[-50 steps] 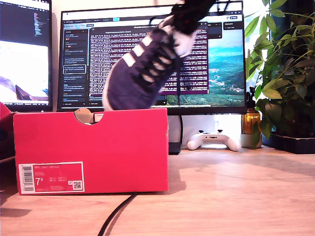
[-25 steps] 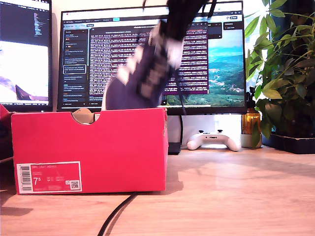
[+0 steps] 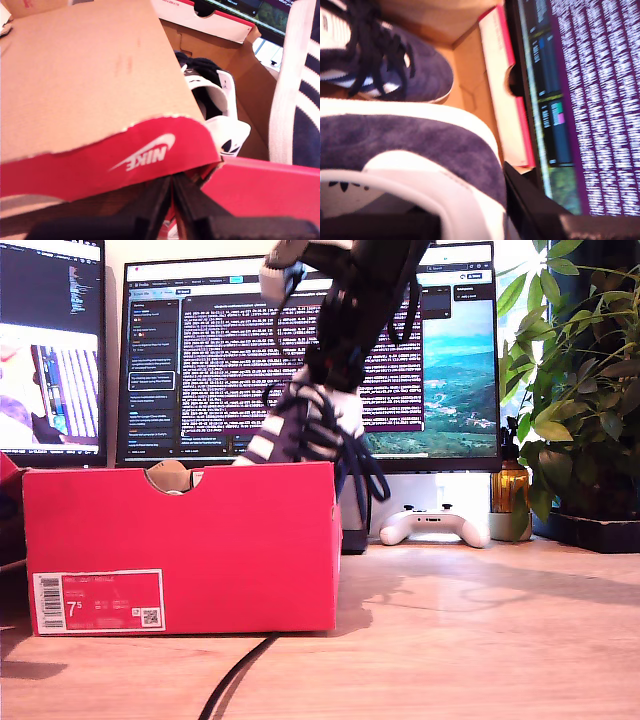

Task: Pack the blue shoes by picking the first shoe and placing it inside the red shoebox, left side, then picking and rotating the second shoe and placing it in the shoebox

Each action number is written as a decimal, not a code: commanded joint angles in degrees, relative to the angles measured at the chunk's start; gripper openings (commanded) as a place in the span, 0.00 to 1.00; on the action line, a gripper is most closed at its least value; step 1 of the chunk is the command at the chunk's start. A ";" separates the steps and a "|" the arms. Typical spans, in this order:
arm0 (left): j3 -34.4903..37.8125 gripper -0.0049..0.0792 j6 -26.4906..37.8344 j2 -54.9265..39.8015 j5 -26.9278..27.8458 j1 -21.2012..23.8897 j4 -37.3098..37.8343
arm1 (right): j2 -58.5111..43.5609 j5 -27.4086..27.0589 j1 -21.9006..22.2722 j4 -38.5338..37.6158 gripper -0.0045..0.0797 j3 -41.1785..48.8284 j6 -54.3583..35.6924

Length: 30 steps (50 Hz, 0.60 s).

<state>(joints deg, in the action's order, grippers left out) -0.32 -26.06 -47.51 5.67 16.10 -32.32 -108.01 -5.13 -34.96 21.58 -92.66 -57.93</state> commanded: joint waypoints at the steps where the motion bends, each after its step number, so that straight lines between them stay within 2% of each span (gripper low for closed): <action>1: 1.68 0.03 -0.13 -0.15 -0.15 0.07 -0.94 | -3.13 0.76 -1.27 0.68 0.04 -0.70 0.59; 15: 1.68 0.03 -0.11 -0.15 -0.11 0.07 -0.50 | -7.89 0.79 -2.95 -0.79 0.04 -0.70 0.94; 18: 1.68 0.03 -0.11 -0.15 -0.11 0.07 -0.46 | -8.50 0.79 -3.26 -2.36 0.10 -0.70 1.05; 25: 1.68 0.03 -0.07 -0.15 -0.11 0.07 -0.22 | -8.66 0.72 -3.93 -6.08 0.34 -0.70 1.09; 30: 1.68 0.03 -0.13 -0.15 0.07 0.04 0.00 | -8.66 -0.07 -4.17 -8.90 0.37 -0.74 1.11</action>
<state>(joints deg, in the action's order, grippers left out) -0.32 -26.06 -47.51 5.69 16.10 -32.12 -114.13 -5.41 -36.64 12.84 -94.80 -57.67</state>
